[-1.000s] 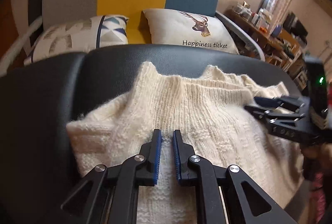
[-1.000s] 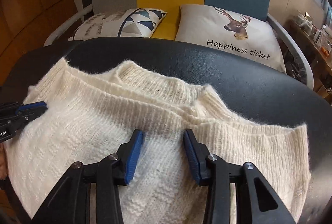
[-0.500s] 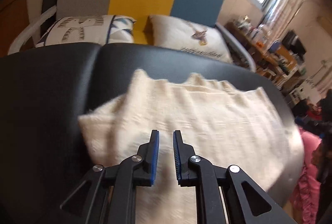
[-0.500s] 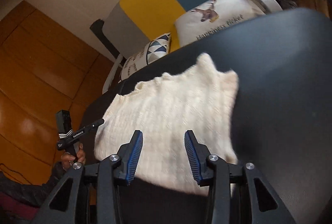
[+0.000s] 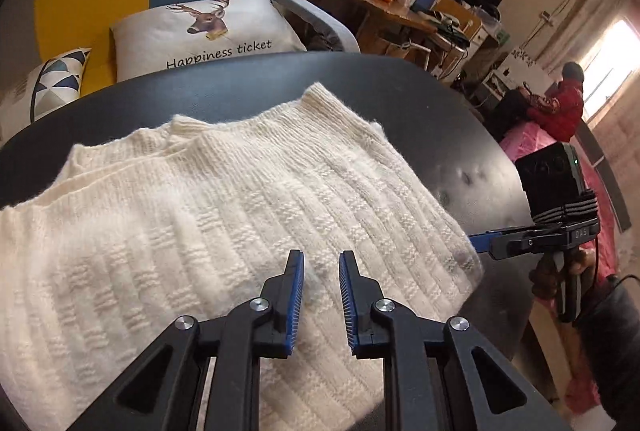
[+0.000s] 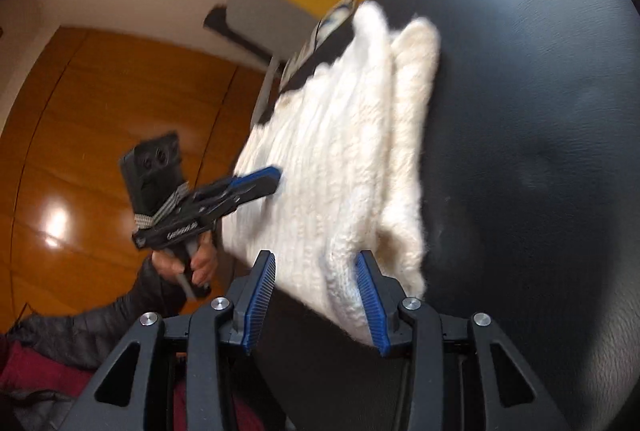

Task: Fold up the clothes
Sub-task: 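Grasp the folded sweater edge with the right gripper and lift it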

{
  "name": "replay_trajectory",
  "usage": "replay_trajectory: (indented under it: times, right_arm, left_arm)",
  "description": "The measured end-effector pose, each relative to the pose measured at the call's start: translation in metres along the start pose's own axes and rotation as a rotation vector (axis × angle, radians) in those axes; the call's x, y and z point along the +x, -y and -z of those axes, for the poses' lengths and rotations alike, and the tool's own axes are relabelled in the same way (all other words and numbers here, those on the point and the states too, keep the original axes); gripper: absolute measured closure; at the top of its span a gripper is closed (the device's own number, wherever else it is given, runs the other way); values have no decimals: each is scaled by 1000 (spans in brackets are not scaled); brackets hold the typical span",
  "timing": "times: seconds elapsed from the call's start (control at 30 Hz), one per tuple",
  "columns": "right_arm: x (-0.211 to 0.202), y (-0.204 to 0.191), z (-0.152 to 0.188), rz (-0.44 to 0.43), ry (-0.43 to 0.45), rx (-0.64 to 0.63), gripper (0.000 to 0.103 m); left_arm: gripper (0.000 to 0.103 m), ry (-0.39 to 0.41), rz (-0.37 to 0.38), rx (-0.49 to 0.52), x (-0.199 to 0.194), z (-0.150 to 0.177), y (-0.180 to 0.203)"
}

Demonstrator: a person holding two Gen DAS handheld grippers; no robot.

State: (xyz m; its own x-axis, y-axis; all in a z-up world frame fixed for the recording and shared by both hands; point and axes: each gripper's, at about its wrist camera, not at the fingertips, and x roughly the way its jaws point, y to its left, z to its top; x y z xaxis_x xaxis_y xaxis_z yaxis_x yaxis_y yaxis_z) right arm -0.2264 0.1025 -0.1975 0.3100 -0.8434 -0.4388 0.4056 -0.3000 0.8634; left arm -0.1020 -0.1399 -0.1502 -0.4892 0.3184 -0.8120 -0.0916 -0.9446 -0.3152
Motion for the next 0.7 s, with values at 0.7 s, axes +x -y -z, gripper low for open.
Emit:
replay_trajectory:
  times: [0.7]
  right_arm:
    - [51,-9,5,-22,-414,-150,61]
  left_arm:
    - [84,-162,-5,168,69,-31,43]
